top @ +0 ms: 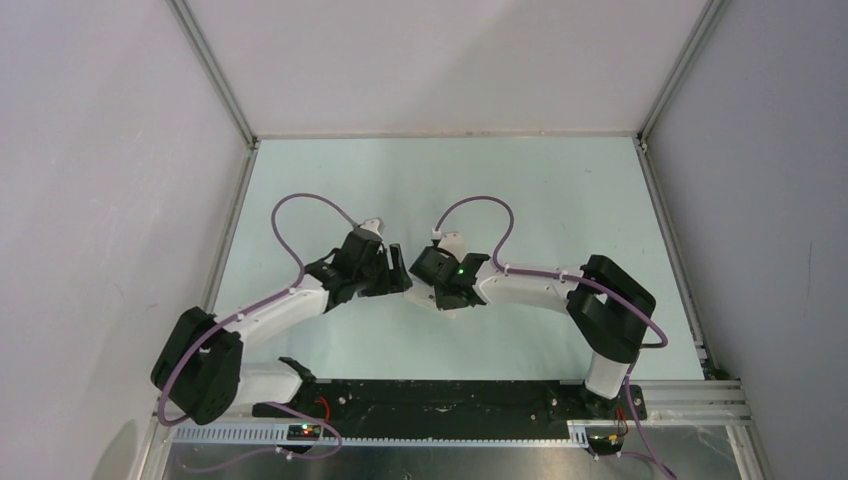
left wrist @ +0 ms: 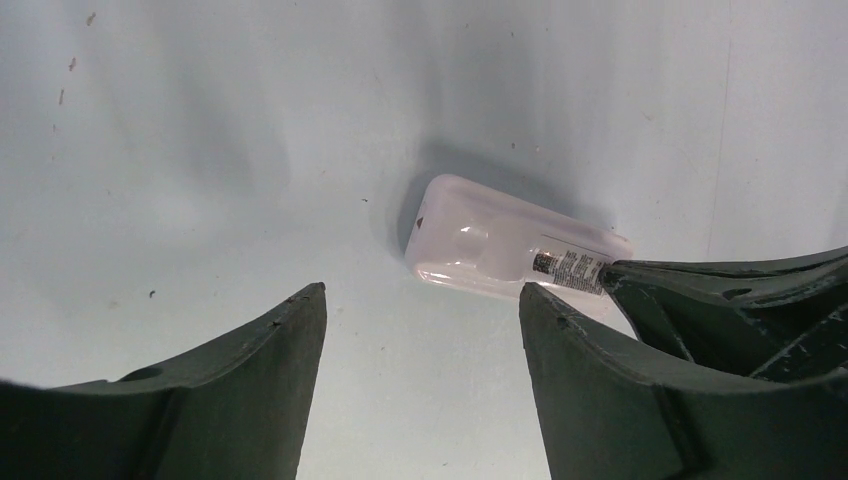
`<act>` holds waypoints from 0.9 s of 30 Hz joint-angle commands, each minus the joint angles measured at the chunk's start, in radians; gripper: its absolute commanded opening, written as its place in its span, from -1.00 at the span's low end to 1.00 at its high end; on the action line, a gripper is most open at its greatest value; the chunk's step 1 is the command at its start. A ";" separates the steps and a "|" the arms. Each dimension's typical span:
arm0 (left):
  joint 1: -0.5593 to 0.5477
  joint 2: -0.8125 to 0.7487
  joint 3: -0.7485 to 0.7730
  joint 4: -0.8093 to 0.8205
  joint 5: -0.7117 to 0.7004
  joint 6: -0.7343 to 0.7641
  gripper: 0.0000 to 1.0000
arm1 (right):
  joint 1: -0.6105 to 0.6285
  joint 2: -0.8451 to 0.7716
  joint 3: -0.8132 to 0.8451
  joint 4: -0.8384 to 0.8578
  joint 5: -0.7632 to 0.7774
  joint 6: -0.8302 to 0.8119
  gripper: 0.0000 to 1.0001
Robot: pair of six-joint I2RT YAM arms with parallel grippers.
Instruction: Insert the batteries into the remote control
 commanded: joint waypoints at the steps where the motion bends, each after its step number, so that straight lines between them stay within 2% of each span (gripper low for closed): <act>1: 0.007 -0.051 0.007 -0.014 -0.041 -0.003 0.50 | 0.017 0.131 -0.052 -0.045 -0.016 -0.007 -0.86; 5: 0.007 -0.065 0.007 -0.024 -0.044 -0.003 0.50 | 0.025 0.141 -0.053 -0.053 0.001 -0.003 -0.86; 11: 0.013 -0.098 0.024 -0.058 -0.061 0.006 0.50 | 0.005 0.048 -0.023 -0.053 0.030 -0.041 -0.79; 13: 0.017 -0.117 0.037 -0.078 -0.070 0.015 0.50 | -0.003 -0.008 -0.017 -0.036 0.029 -0.069 -0.62; 16: 0.019 -0.163 0.055 -0.112 -0.083 0.023 0.51 | -0.008 -0.114 -0.015 0.014 0.020 -0.141 -0.10; 18: 0.020 -0.199 0.058 -0.130 -0.097 0.027 0.52 | -0.024 -0.150 -0.017 0.042 -0.048 -0.199 0.09; 21: 0.023 -0.260 0.056 -0.154 -0.115 0.030 0.54 | -0.057 -0.160 -0.032 0.087 -0.161 -0.335 0.33; 24: 0.024 -0.372 0.042 -0.178 -0.140 0.032 0.56 | -0.067 -0.134 -0.038 0.120 -0.341 -0.461 0.56; 27: 0.024 -0.468 0.022 -0.183 -0.163 0.034 0.60 | -0.063 -0.088 -0.037 0.126 -0.392 -0.578 0.70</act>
